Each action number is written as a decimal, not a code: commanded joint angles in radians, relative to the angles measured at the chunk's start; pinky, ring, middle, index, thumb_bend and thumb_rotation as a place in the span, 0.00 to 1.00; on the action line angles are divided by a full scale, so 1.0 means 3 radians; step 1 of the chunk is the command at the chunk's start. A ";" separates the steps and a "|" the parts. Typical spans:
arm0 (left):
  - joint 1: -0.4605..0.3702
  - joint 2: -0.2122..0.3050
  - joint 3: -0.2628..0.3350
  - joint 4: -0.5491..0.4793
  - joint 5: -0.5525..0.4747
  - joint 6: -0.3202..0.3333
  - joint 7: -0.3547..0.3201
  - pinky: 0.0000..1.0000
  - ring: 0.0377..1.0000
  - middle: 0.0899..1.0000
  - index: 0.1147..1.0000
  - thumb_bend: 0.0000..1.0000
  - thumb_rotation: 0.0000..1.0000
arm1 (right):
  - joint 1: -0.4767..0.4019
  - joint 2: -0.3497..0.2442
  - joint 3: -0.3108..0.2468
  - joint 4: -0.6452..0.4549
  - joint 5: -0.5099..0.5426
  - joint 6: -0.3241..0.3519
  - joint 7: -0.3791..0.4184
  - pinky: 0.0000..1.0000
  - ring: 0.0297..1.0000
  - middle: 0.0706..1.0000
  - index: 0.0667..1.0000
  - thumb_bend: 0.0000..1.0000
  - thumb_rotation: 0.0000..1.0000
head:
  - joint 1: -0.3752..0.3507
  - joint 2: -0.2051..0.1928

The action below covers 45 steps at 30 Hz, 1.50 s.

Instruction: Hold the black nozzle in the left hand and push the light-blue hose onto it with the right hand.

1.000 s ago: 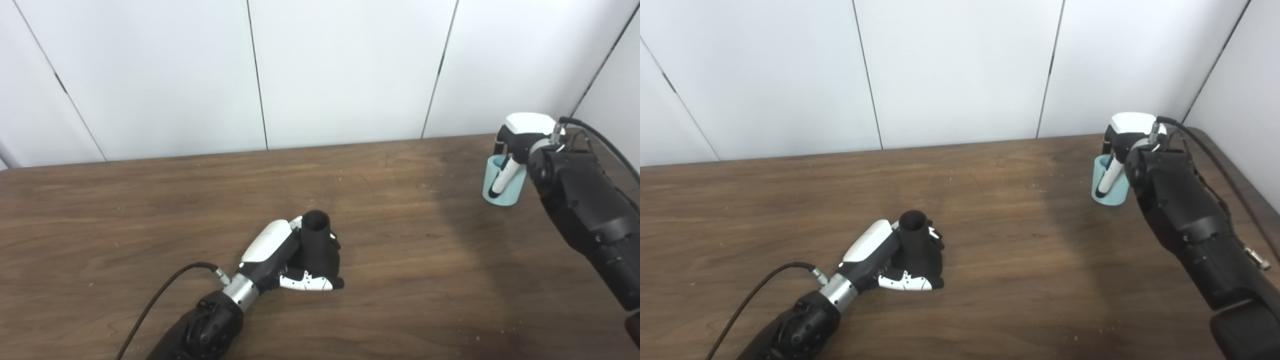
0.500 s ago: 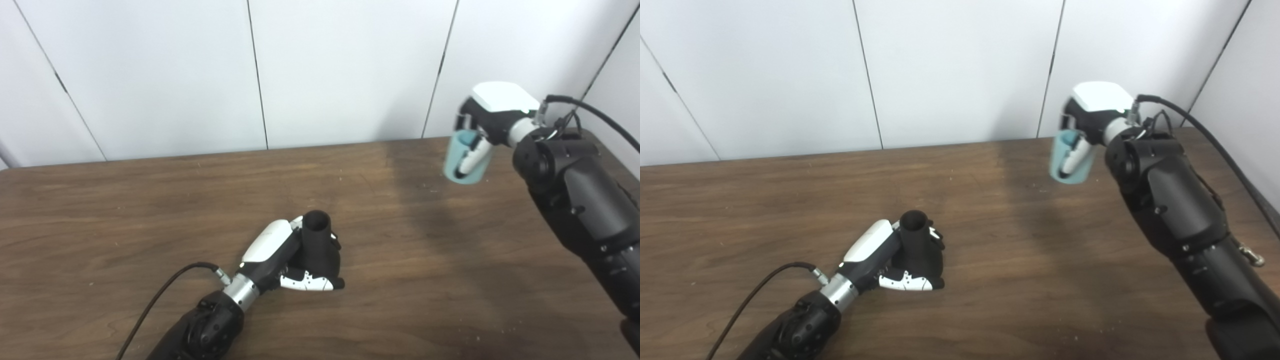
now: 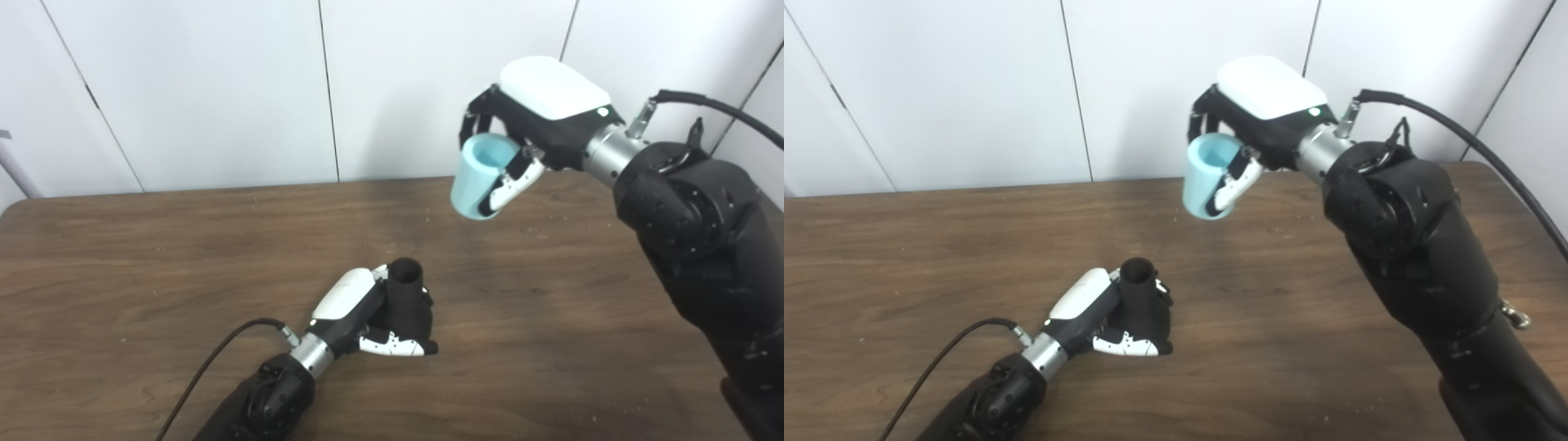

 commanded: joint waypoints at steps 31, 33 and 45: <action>0.0315 0.0013 -0.0248 0.0276 0.0157 0.0288 -0.0468 0.87 0.85 0.68 0.47 0.56 0.44 | -0.0274 0.0349 0.0194 0.0049 -0.0217 0.0030 0.0861 0.13 0.19 0.43 0.44 0.53 0.00 | -0.0026 0.0040; 0.0322 0.0019 -0.0245 0.0270 0.0152 0.0282 -0.0464 0.86 0.85 0.68 0.47 0.56 0.44 | -0.0262 0.0351 0.0221 0.0041 -0.0340 -0.0026 0.0787 0.12 0.19 0.43 0.44 0.53 0.00 | -0.0025 0.0046; 0.0339 0.0028 -0.0239 0.0258 0.0153 0.0277 -0.0453 0.84 0.83 0.68 0.46 0.56 0.44 | -0.0120 0.0471 0.0179 -0.0042 -0.0618 -0.0258 0.0522 0.08 0.13 0.43 0.44 0.53 0.00 | -0.0036 0.0049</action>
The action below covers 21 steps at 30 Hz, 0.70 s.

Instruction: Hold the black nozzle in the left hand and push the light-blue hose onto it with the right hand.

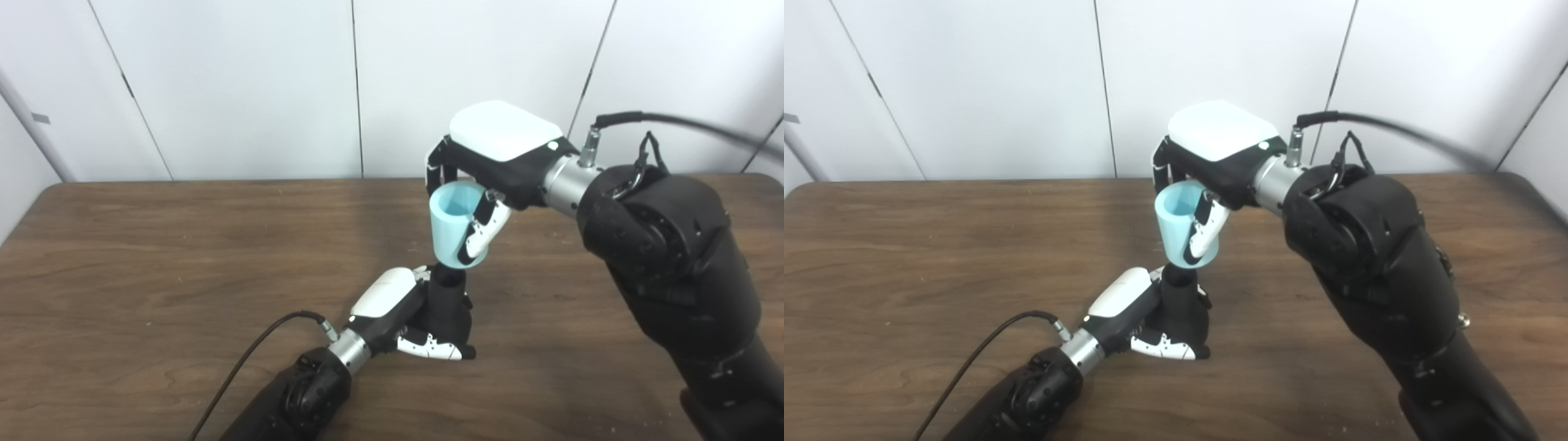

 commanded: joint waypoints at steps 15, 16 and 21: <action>0.0355 0.0136 -0.0200 0.0235 0.0090 0.0244 -0.0466 0.83 0.83 0.68 0.46 0.56 0.44 | 0.0081 0.0125 -0.0241 -0.0119 0.0285 0.0108 -0.0125 0.11 0.17 0.43 0.44 0.53 0.00 | 0.0003 0.0003; 0.0354 0.0136 -0.0201 0.0240 0.0092 0.0242 -0.0466 0.83 0.83 0.68 0.46 0.56 0.44 | 0.0081 0.0129 -0.0247 -0.0116 0.0334 0.0191 -0.0061 0.12 0.18 0.43 0.44 0.53 0.00 | 0.0003 0.0003; 0.0349 0.0141 -0.0204 0.0244 0.0089 0.0246 -0.0476 0.84 0.84 0.68 0.47 0.56 0.44 | 0.0107 0.0125 -0.0246 -0.0087 0.0420 0.0344 0.0059 0.13 0.19 0.43 0.44 0.53 0.00 | 0.0006 0.0007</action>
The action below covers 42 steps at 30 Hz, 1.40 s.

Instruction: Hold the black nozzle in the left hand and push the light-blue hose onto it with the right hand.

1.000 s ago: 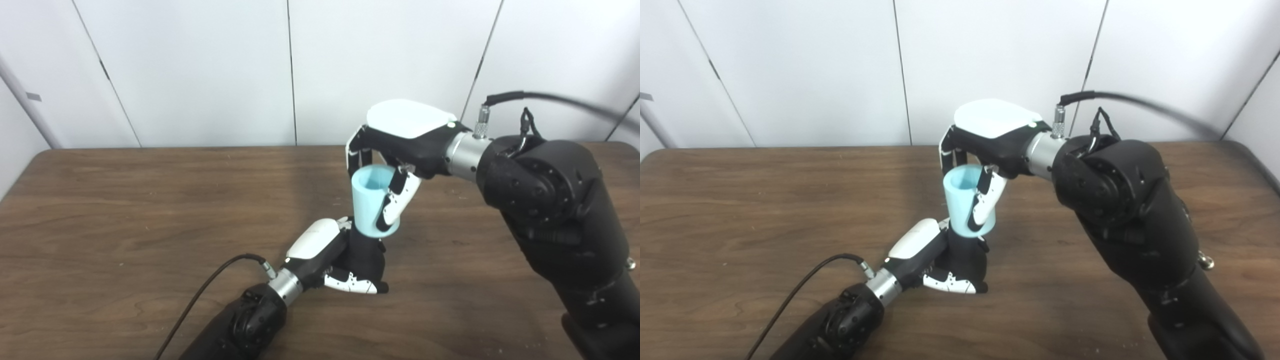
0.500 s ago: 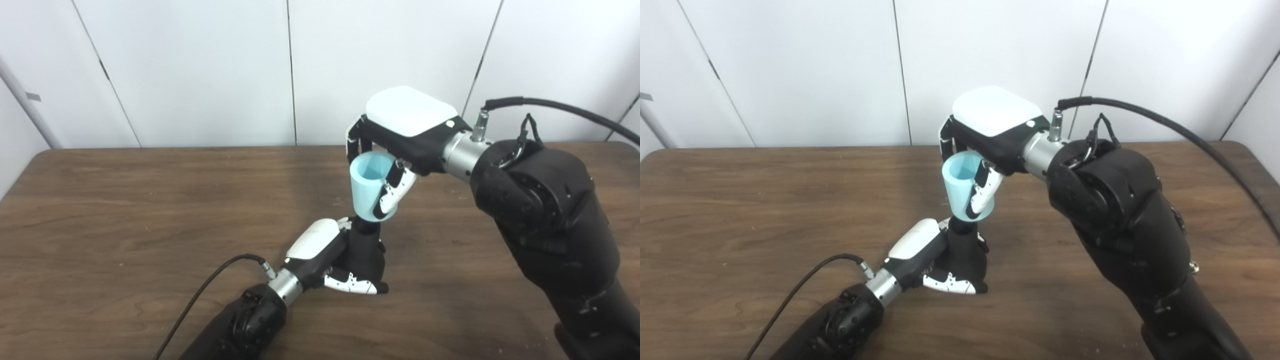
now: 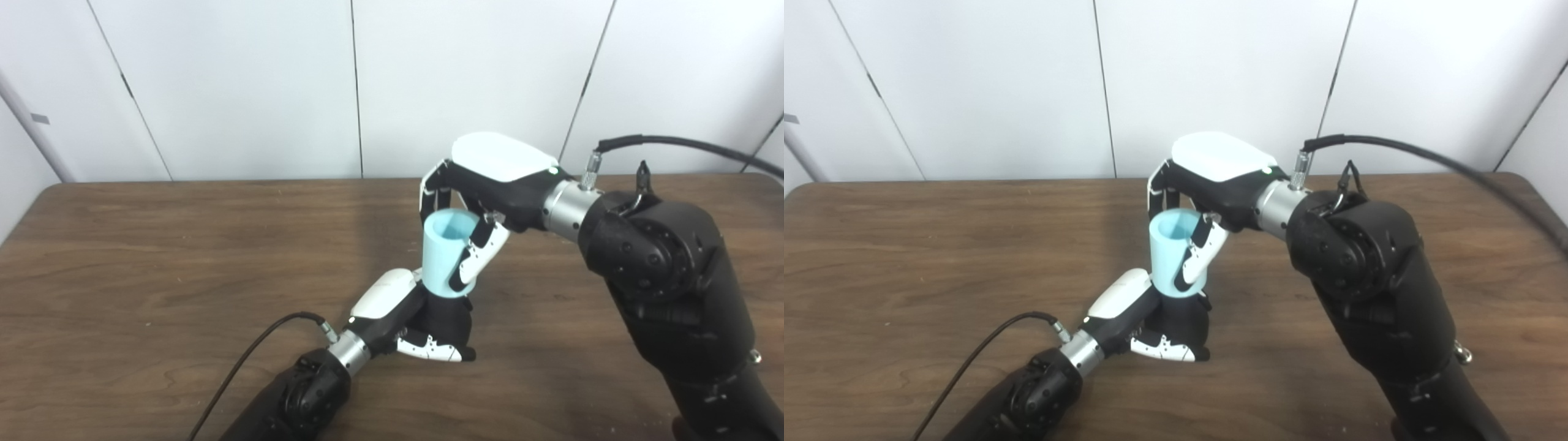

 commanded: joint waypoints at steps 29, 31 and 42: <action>0.0329 0.0145 -0.0198 0.0265 0.0089 0.0240 -0.0464 0.83 0.83 0.68 0.47 0.56 0.44 | 0.0704 -0.0027 0.0096 -0.0333 -0.0254 -0.1112 -0.1152 0.14 0.19 0.43 0.45 0.53 0.00 | -0.0002 0.0024; 0.0334 0.0150 -0.0198 0.0263 0.0089 0.0233 -0.0461 0.82 0.83 0.68 0.46 0.56 0.44 | 0.0849 -0.0007 0.0070 -0.0269 -0.0190 -0.1292 -0.1428 0.20 0.24 0.37 0.47 0.52 0.00 | -0.0012 0.0029; 0.0334 0.0158 -0.0210 0.0236 0.0094 0.0267 -0.0480 0.82 0.84 0.69 0.43 0.56 0.43 | 0.1017 0.0006 0.0134 -0.0103 -0.0287 -0.1499 -0.1627 0.22 0.27 0.35 0.48 0.52 0.00 | 0.0001 0.0044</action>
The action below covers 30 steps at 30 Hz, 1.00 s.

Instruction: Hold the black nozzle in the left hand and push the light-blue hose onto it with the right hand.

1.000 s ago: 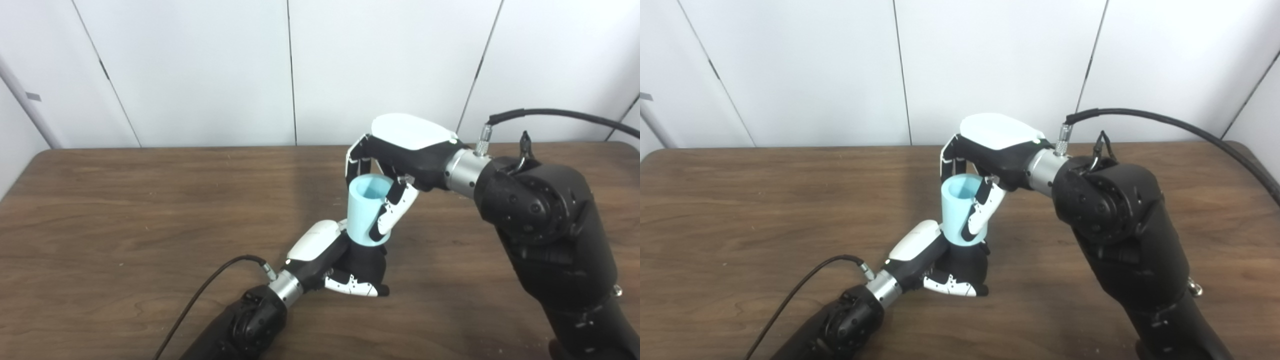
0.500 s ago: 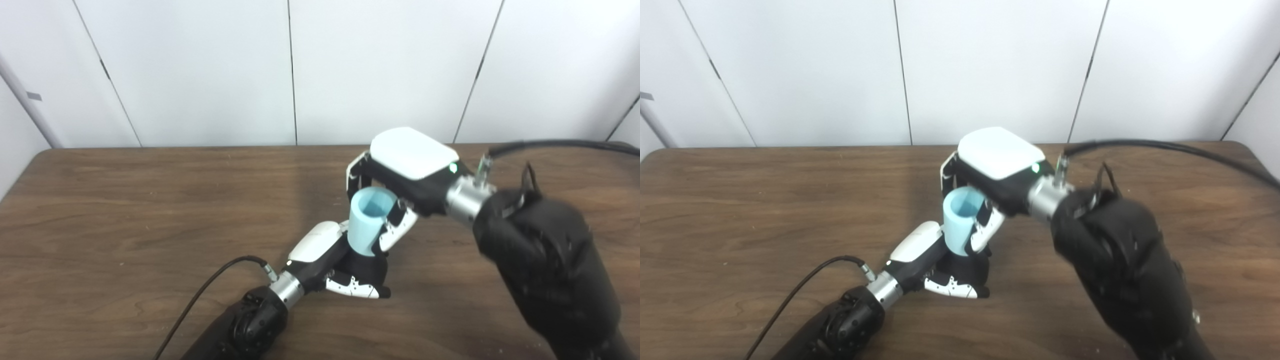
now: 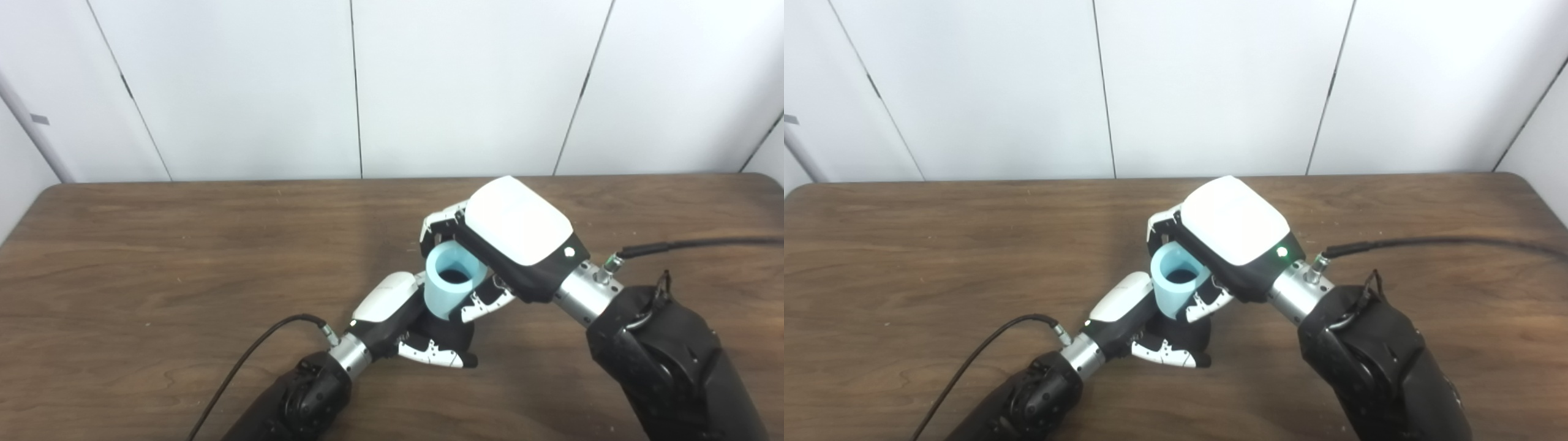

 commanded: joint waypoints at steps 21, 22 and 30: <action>0.0312 0.0139 -0.0184 0.0259 0.0099 0.0289 -0.0485 0.82 0.84 0.68 0.45 0.56 0.43 | -0.0242 0.0130 -0.0017 0.0361 0.0147 0.0467 0.0409 0.11 0.16 0.43 0.45 0.53 0.00 | 0.0007 0.0019; 0.0310 0.0140 -0.0184 0.0260 0.0099 0.0292 -0.0489 0.82 0.84 0.68 0.45 0.56 0.43 | -0.0240 0.0129 -0.0013 0.0356 0.0148 0.0496 0.0428 0.10 0.16 0.43 0.45 0.53 0.00 | 0.0006 0.0017; 0.0316 0.0156 -0.0180 0.0241 0.0092 0.0283 -0.0493 0.82 0.84 0.68 0.46 0.57 0.43 | -0.0104 0.0104 0.0041 0.0257 0.0130 0.0595 0.0458 0.10 0.15 0.43 0.45 0.53 0.00 | -0.0005 0.0030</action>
